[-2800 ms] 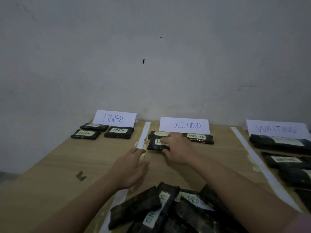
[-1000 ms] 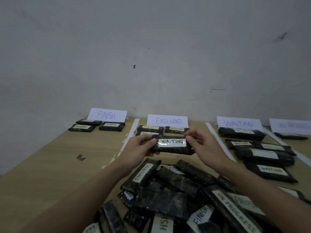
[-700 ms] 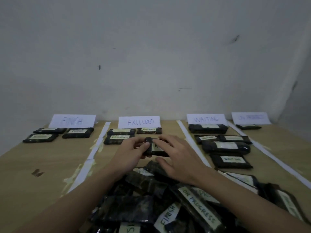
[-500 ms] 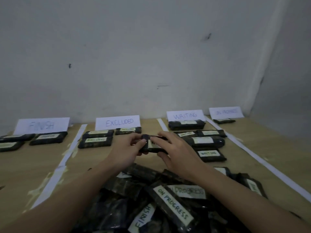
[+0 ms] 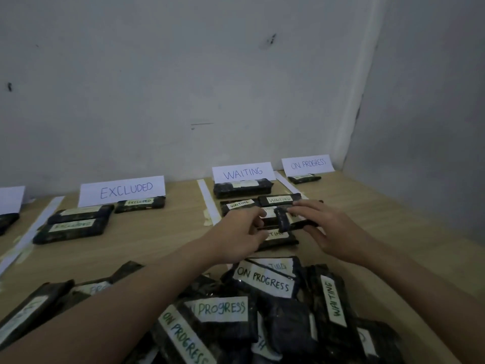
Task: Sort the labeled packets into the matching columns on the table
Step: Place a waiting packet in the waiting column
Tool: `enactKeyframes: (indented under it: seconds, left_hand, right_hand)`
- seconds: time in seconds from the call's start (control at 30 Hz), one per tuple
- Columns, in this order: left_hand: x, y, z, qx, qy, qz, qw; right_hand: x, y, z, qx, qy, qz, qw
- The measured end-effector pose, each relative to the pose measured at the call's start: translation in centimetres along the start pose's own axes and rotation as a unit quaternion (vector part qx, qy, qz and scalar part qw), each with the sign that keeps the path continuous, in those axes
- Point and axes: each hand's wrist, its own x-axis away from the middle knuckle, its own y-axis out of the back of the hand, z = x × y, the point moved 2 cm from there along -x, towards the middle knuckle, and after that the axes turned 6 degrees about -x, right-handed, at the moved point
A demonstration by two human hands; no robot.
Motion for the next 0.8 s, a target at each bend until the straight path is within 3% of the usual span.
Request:
enactKeyframes:
  seconds: [0.2, 0.3, 0.57, 0.8]
  left_hand:
    - [-1.3, -2.2, -0.2, -0.163, -0.052, 0.043, 0.984]
    - [-1.6, -2.6, -0.1, -0.193, -0.062, 0.052, 0.978]
    - [-1.8, -2.8, 0.1, -0.209, -0.086, 0.057, 0.972]
    - [-0.4, -1.6, 0.9, -0.214, -0.074, 0.069, 0.972]
  right_hand:
    - [1.4, -0.4, -5.3, 0.013, -0.095, 0.094, 0.991]
    - [1.5, -1.1, -6.2, 0.015, -0.121, 0.118, 0.986]
    - [1.1, -2.3, -6.4, 0.027, -0.132, 0.154, 0.979]
    - [0.9, -0.8, -3.0, 0.008, -0.065, 0.129, 0.99]
